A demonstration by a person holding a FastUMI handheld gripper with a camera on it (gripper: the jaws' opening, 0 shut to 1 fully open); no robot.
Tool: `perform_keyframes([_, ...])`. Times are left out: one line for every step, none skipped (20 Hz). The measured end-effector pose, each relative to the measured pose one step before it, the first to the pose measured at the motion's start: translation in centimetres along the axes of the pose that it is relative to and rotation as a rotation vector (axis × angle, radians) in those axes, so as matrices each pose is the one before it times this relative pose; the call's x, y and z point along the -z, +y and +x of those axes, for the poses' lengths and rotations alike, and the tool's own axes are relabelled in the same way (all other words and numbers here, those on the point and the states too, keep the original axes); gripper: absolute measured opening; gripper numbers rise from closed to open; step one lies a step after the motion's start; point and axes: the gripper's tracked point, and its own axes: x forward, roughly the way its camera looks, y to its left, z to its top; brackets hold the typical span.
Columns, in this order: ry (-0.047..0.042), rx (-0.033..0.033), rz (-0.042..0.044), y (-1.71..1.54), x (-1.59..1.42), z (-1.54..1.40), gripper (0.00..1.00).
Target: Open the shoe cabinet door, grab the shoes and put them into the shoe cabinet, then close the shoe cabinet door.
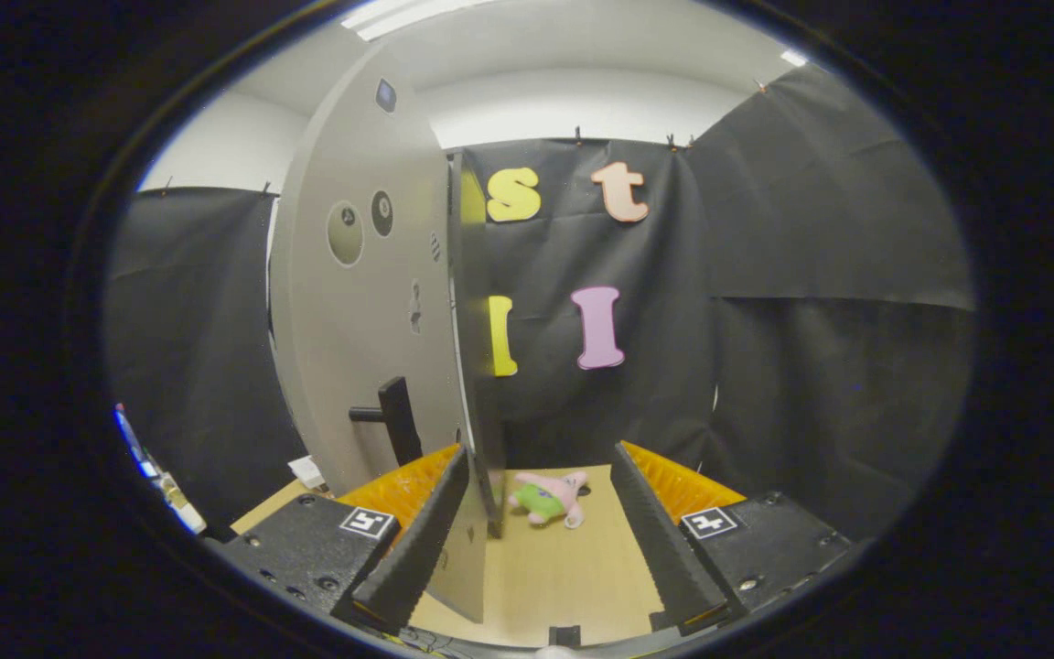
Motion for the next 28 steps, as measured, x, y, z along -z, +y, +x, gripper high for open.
perform_keyframes([0.00059, -0.01291, -0.00078, 0.239, 0.099, 0.251, 0.99])
perform_keyframes([-0.00088, -0.01606, -0.00086, 0.347, -0.044, 0.199, 0.99])
perform_keyframes([-0.00203, -0.01527, -0.00028, 0.303, -0.084, 0.320, 0.99])
perform_keyframes([0.00004, -0.01697, -0.00366, 0.520, -0.029, 0.175, 0.99])
perform_keyframes([0.00134, -0.00728, -0.00732, 0.330, 0.044, 0.053, 0.99])
perform_keyframes([-0.00560, 0.00042, -0.01221, -0.020, -0.122, -0.264, 0.99])
perform_keyframes([-0.00498, -0.00204, -0.01325, 0.062, -0.099, 0.231, 0.98])
perform_keyframes([-0.00062, 0.00216, -0.00739, 0.005, -0.118, 0.178, 0.98])
perform_keyframes([0.00215, 0.00353, -0.00324, 0.008, 0.038, -0.090, 0.98])
perform_keyframes([0.00588, 0.00272, 0.00392, 0.173, 0.010, -0.146, 0.98])
perform_keyframes([0.00257, -0.00930, 0.00434, 0.320, 0.072, 0.086, 0.97])
perform_keyframes([0.00935, -0.01120, 0.00096, 0.496, 0.086, 0.011, 0.97])
perform_keyframes([-0.00965, 0.00668, -0.00228, -0.068, -0.362, -0.187, 0.96])
perform_keyframes([0.01212, 0.00347, -0.01475, 0.121, 0.114, 0.144, 0.95])
perform_keyframes([-0.00715, 0.00293, 0.00154, 0.209, -0.043, 0.063, 0.95])
perform_keyframes([0.00955, 0.00051, -0.00045, 0.207, 0.165, 0.061, 0.95])
perform_keyframes([-0.00317, 0.00008, 0.00555, 0.141, 0.037, -0.025, 0.95])
perform_keyframes([0.00631, -0.00029, -0.00232, 0.295, 0.016, 0.139, 0.95])
perform_keyframes([-0.00141, -0.00022, -0.00063, 0.414, -0.003, -0.061, 0.95])
perform_keyframes([0.00532, -0.00212, -0.00252, 0.574, 0.029, -0.080, 0.95])
perform_keyframes([0.00021, -0.00334, 0.00002, 0.658, 0.187, -0.167, 0.95])
perform_keyframes([0.00333, -0.00451, -0.00212, 0.646, -0.036, -0.082, 0.95])
perform_keyframes([0.00012, -0.00472, -0.00311, 0.666, 0.028, -0.015, 0.95])
perform_keyframes([0.00209, -0.00401, -0.00323, 0.740, 0.011, 0.034, 0.95])
perform_keyframes([-0.00082, -0.00528, -0.00332, 0.728, 0.060, -0.002, 0.95])
perform_keyframes([0.00118, -0.00632, -0.00093, 0.827, -0.006, 0.157, 0.95])
perform_keyframes([0.00007, -0.00750, 0.00070, 0.835, 0.102, 0.179, 0.95])
perform_keyframes([0.00117, -0.00842, 0.00121, 0.845, 0.065, 0.181, 0.95])
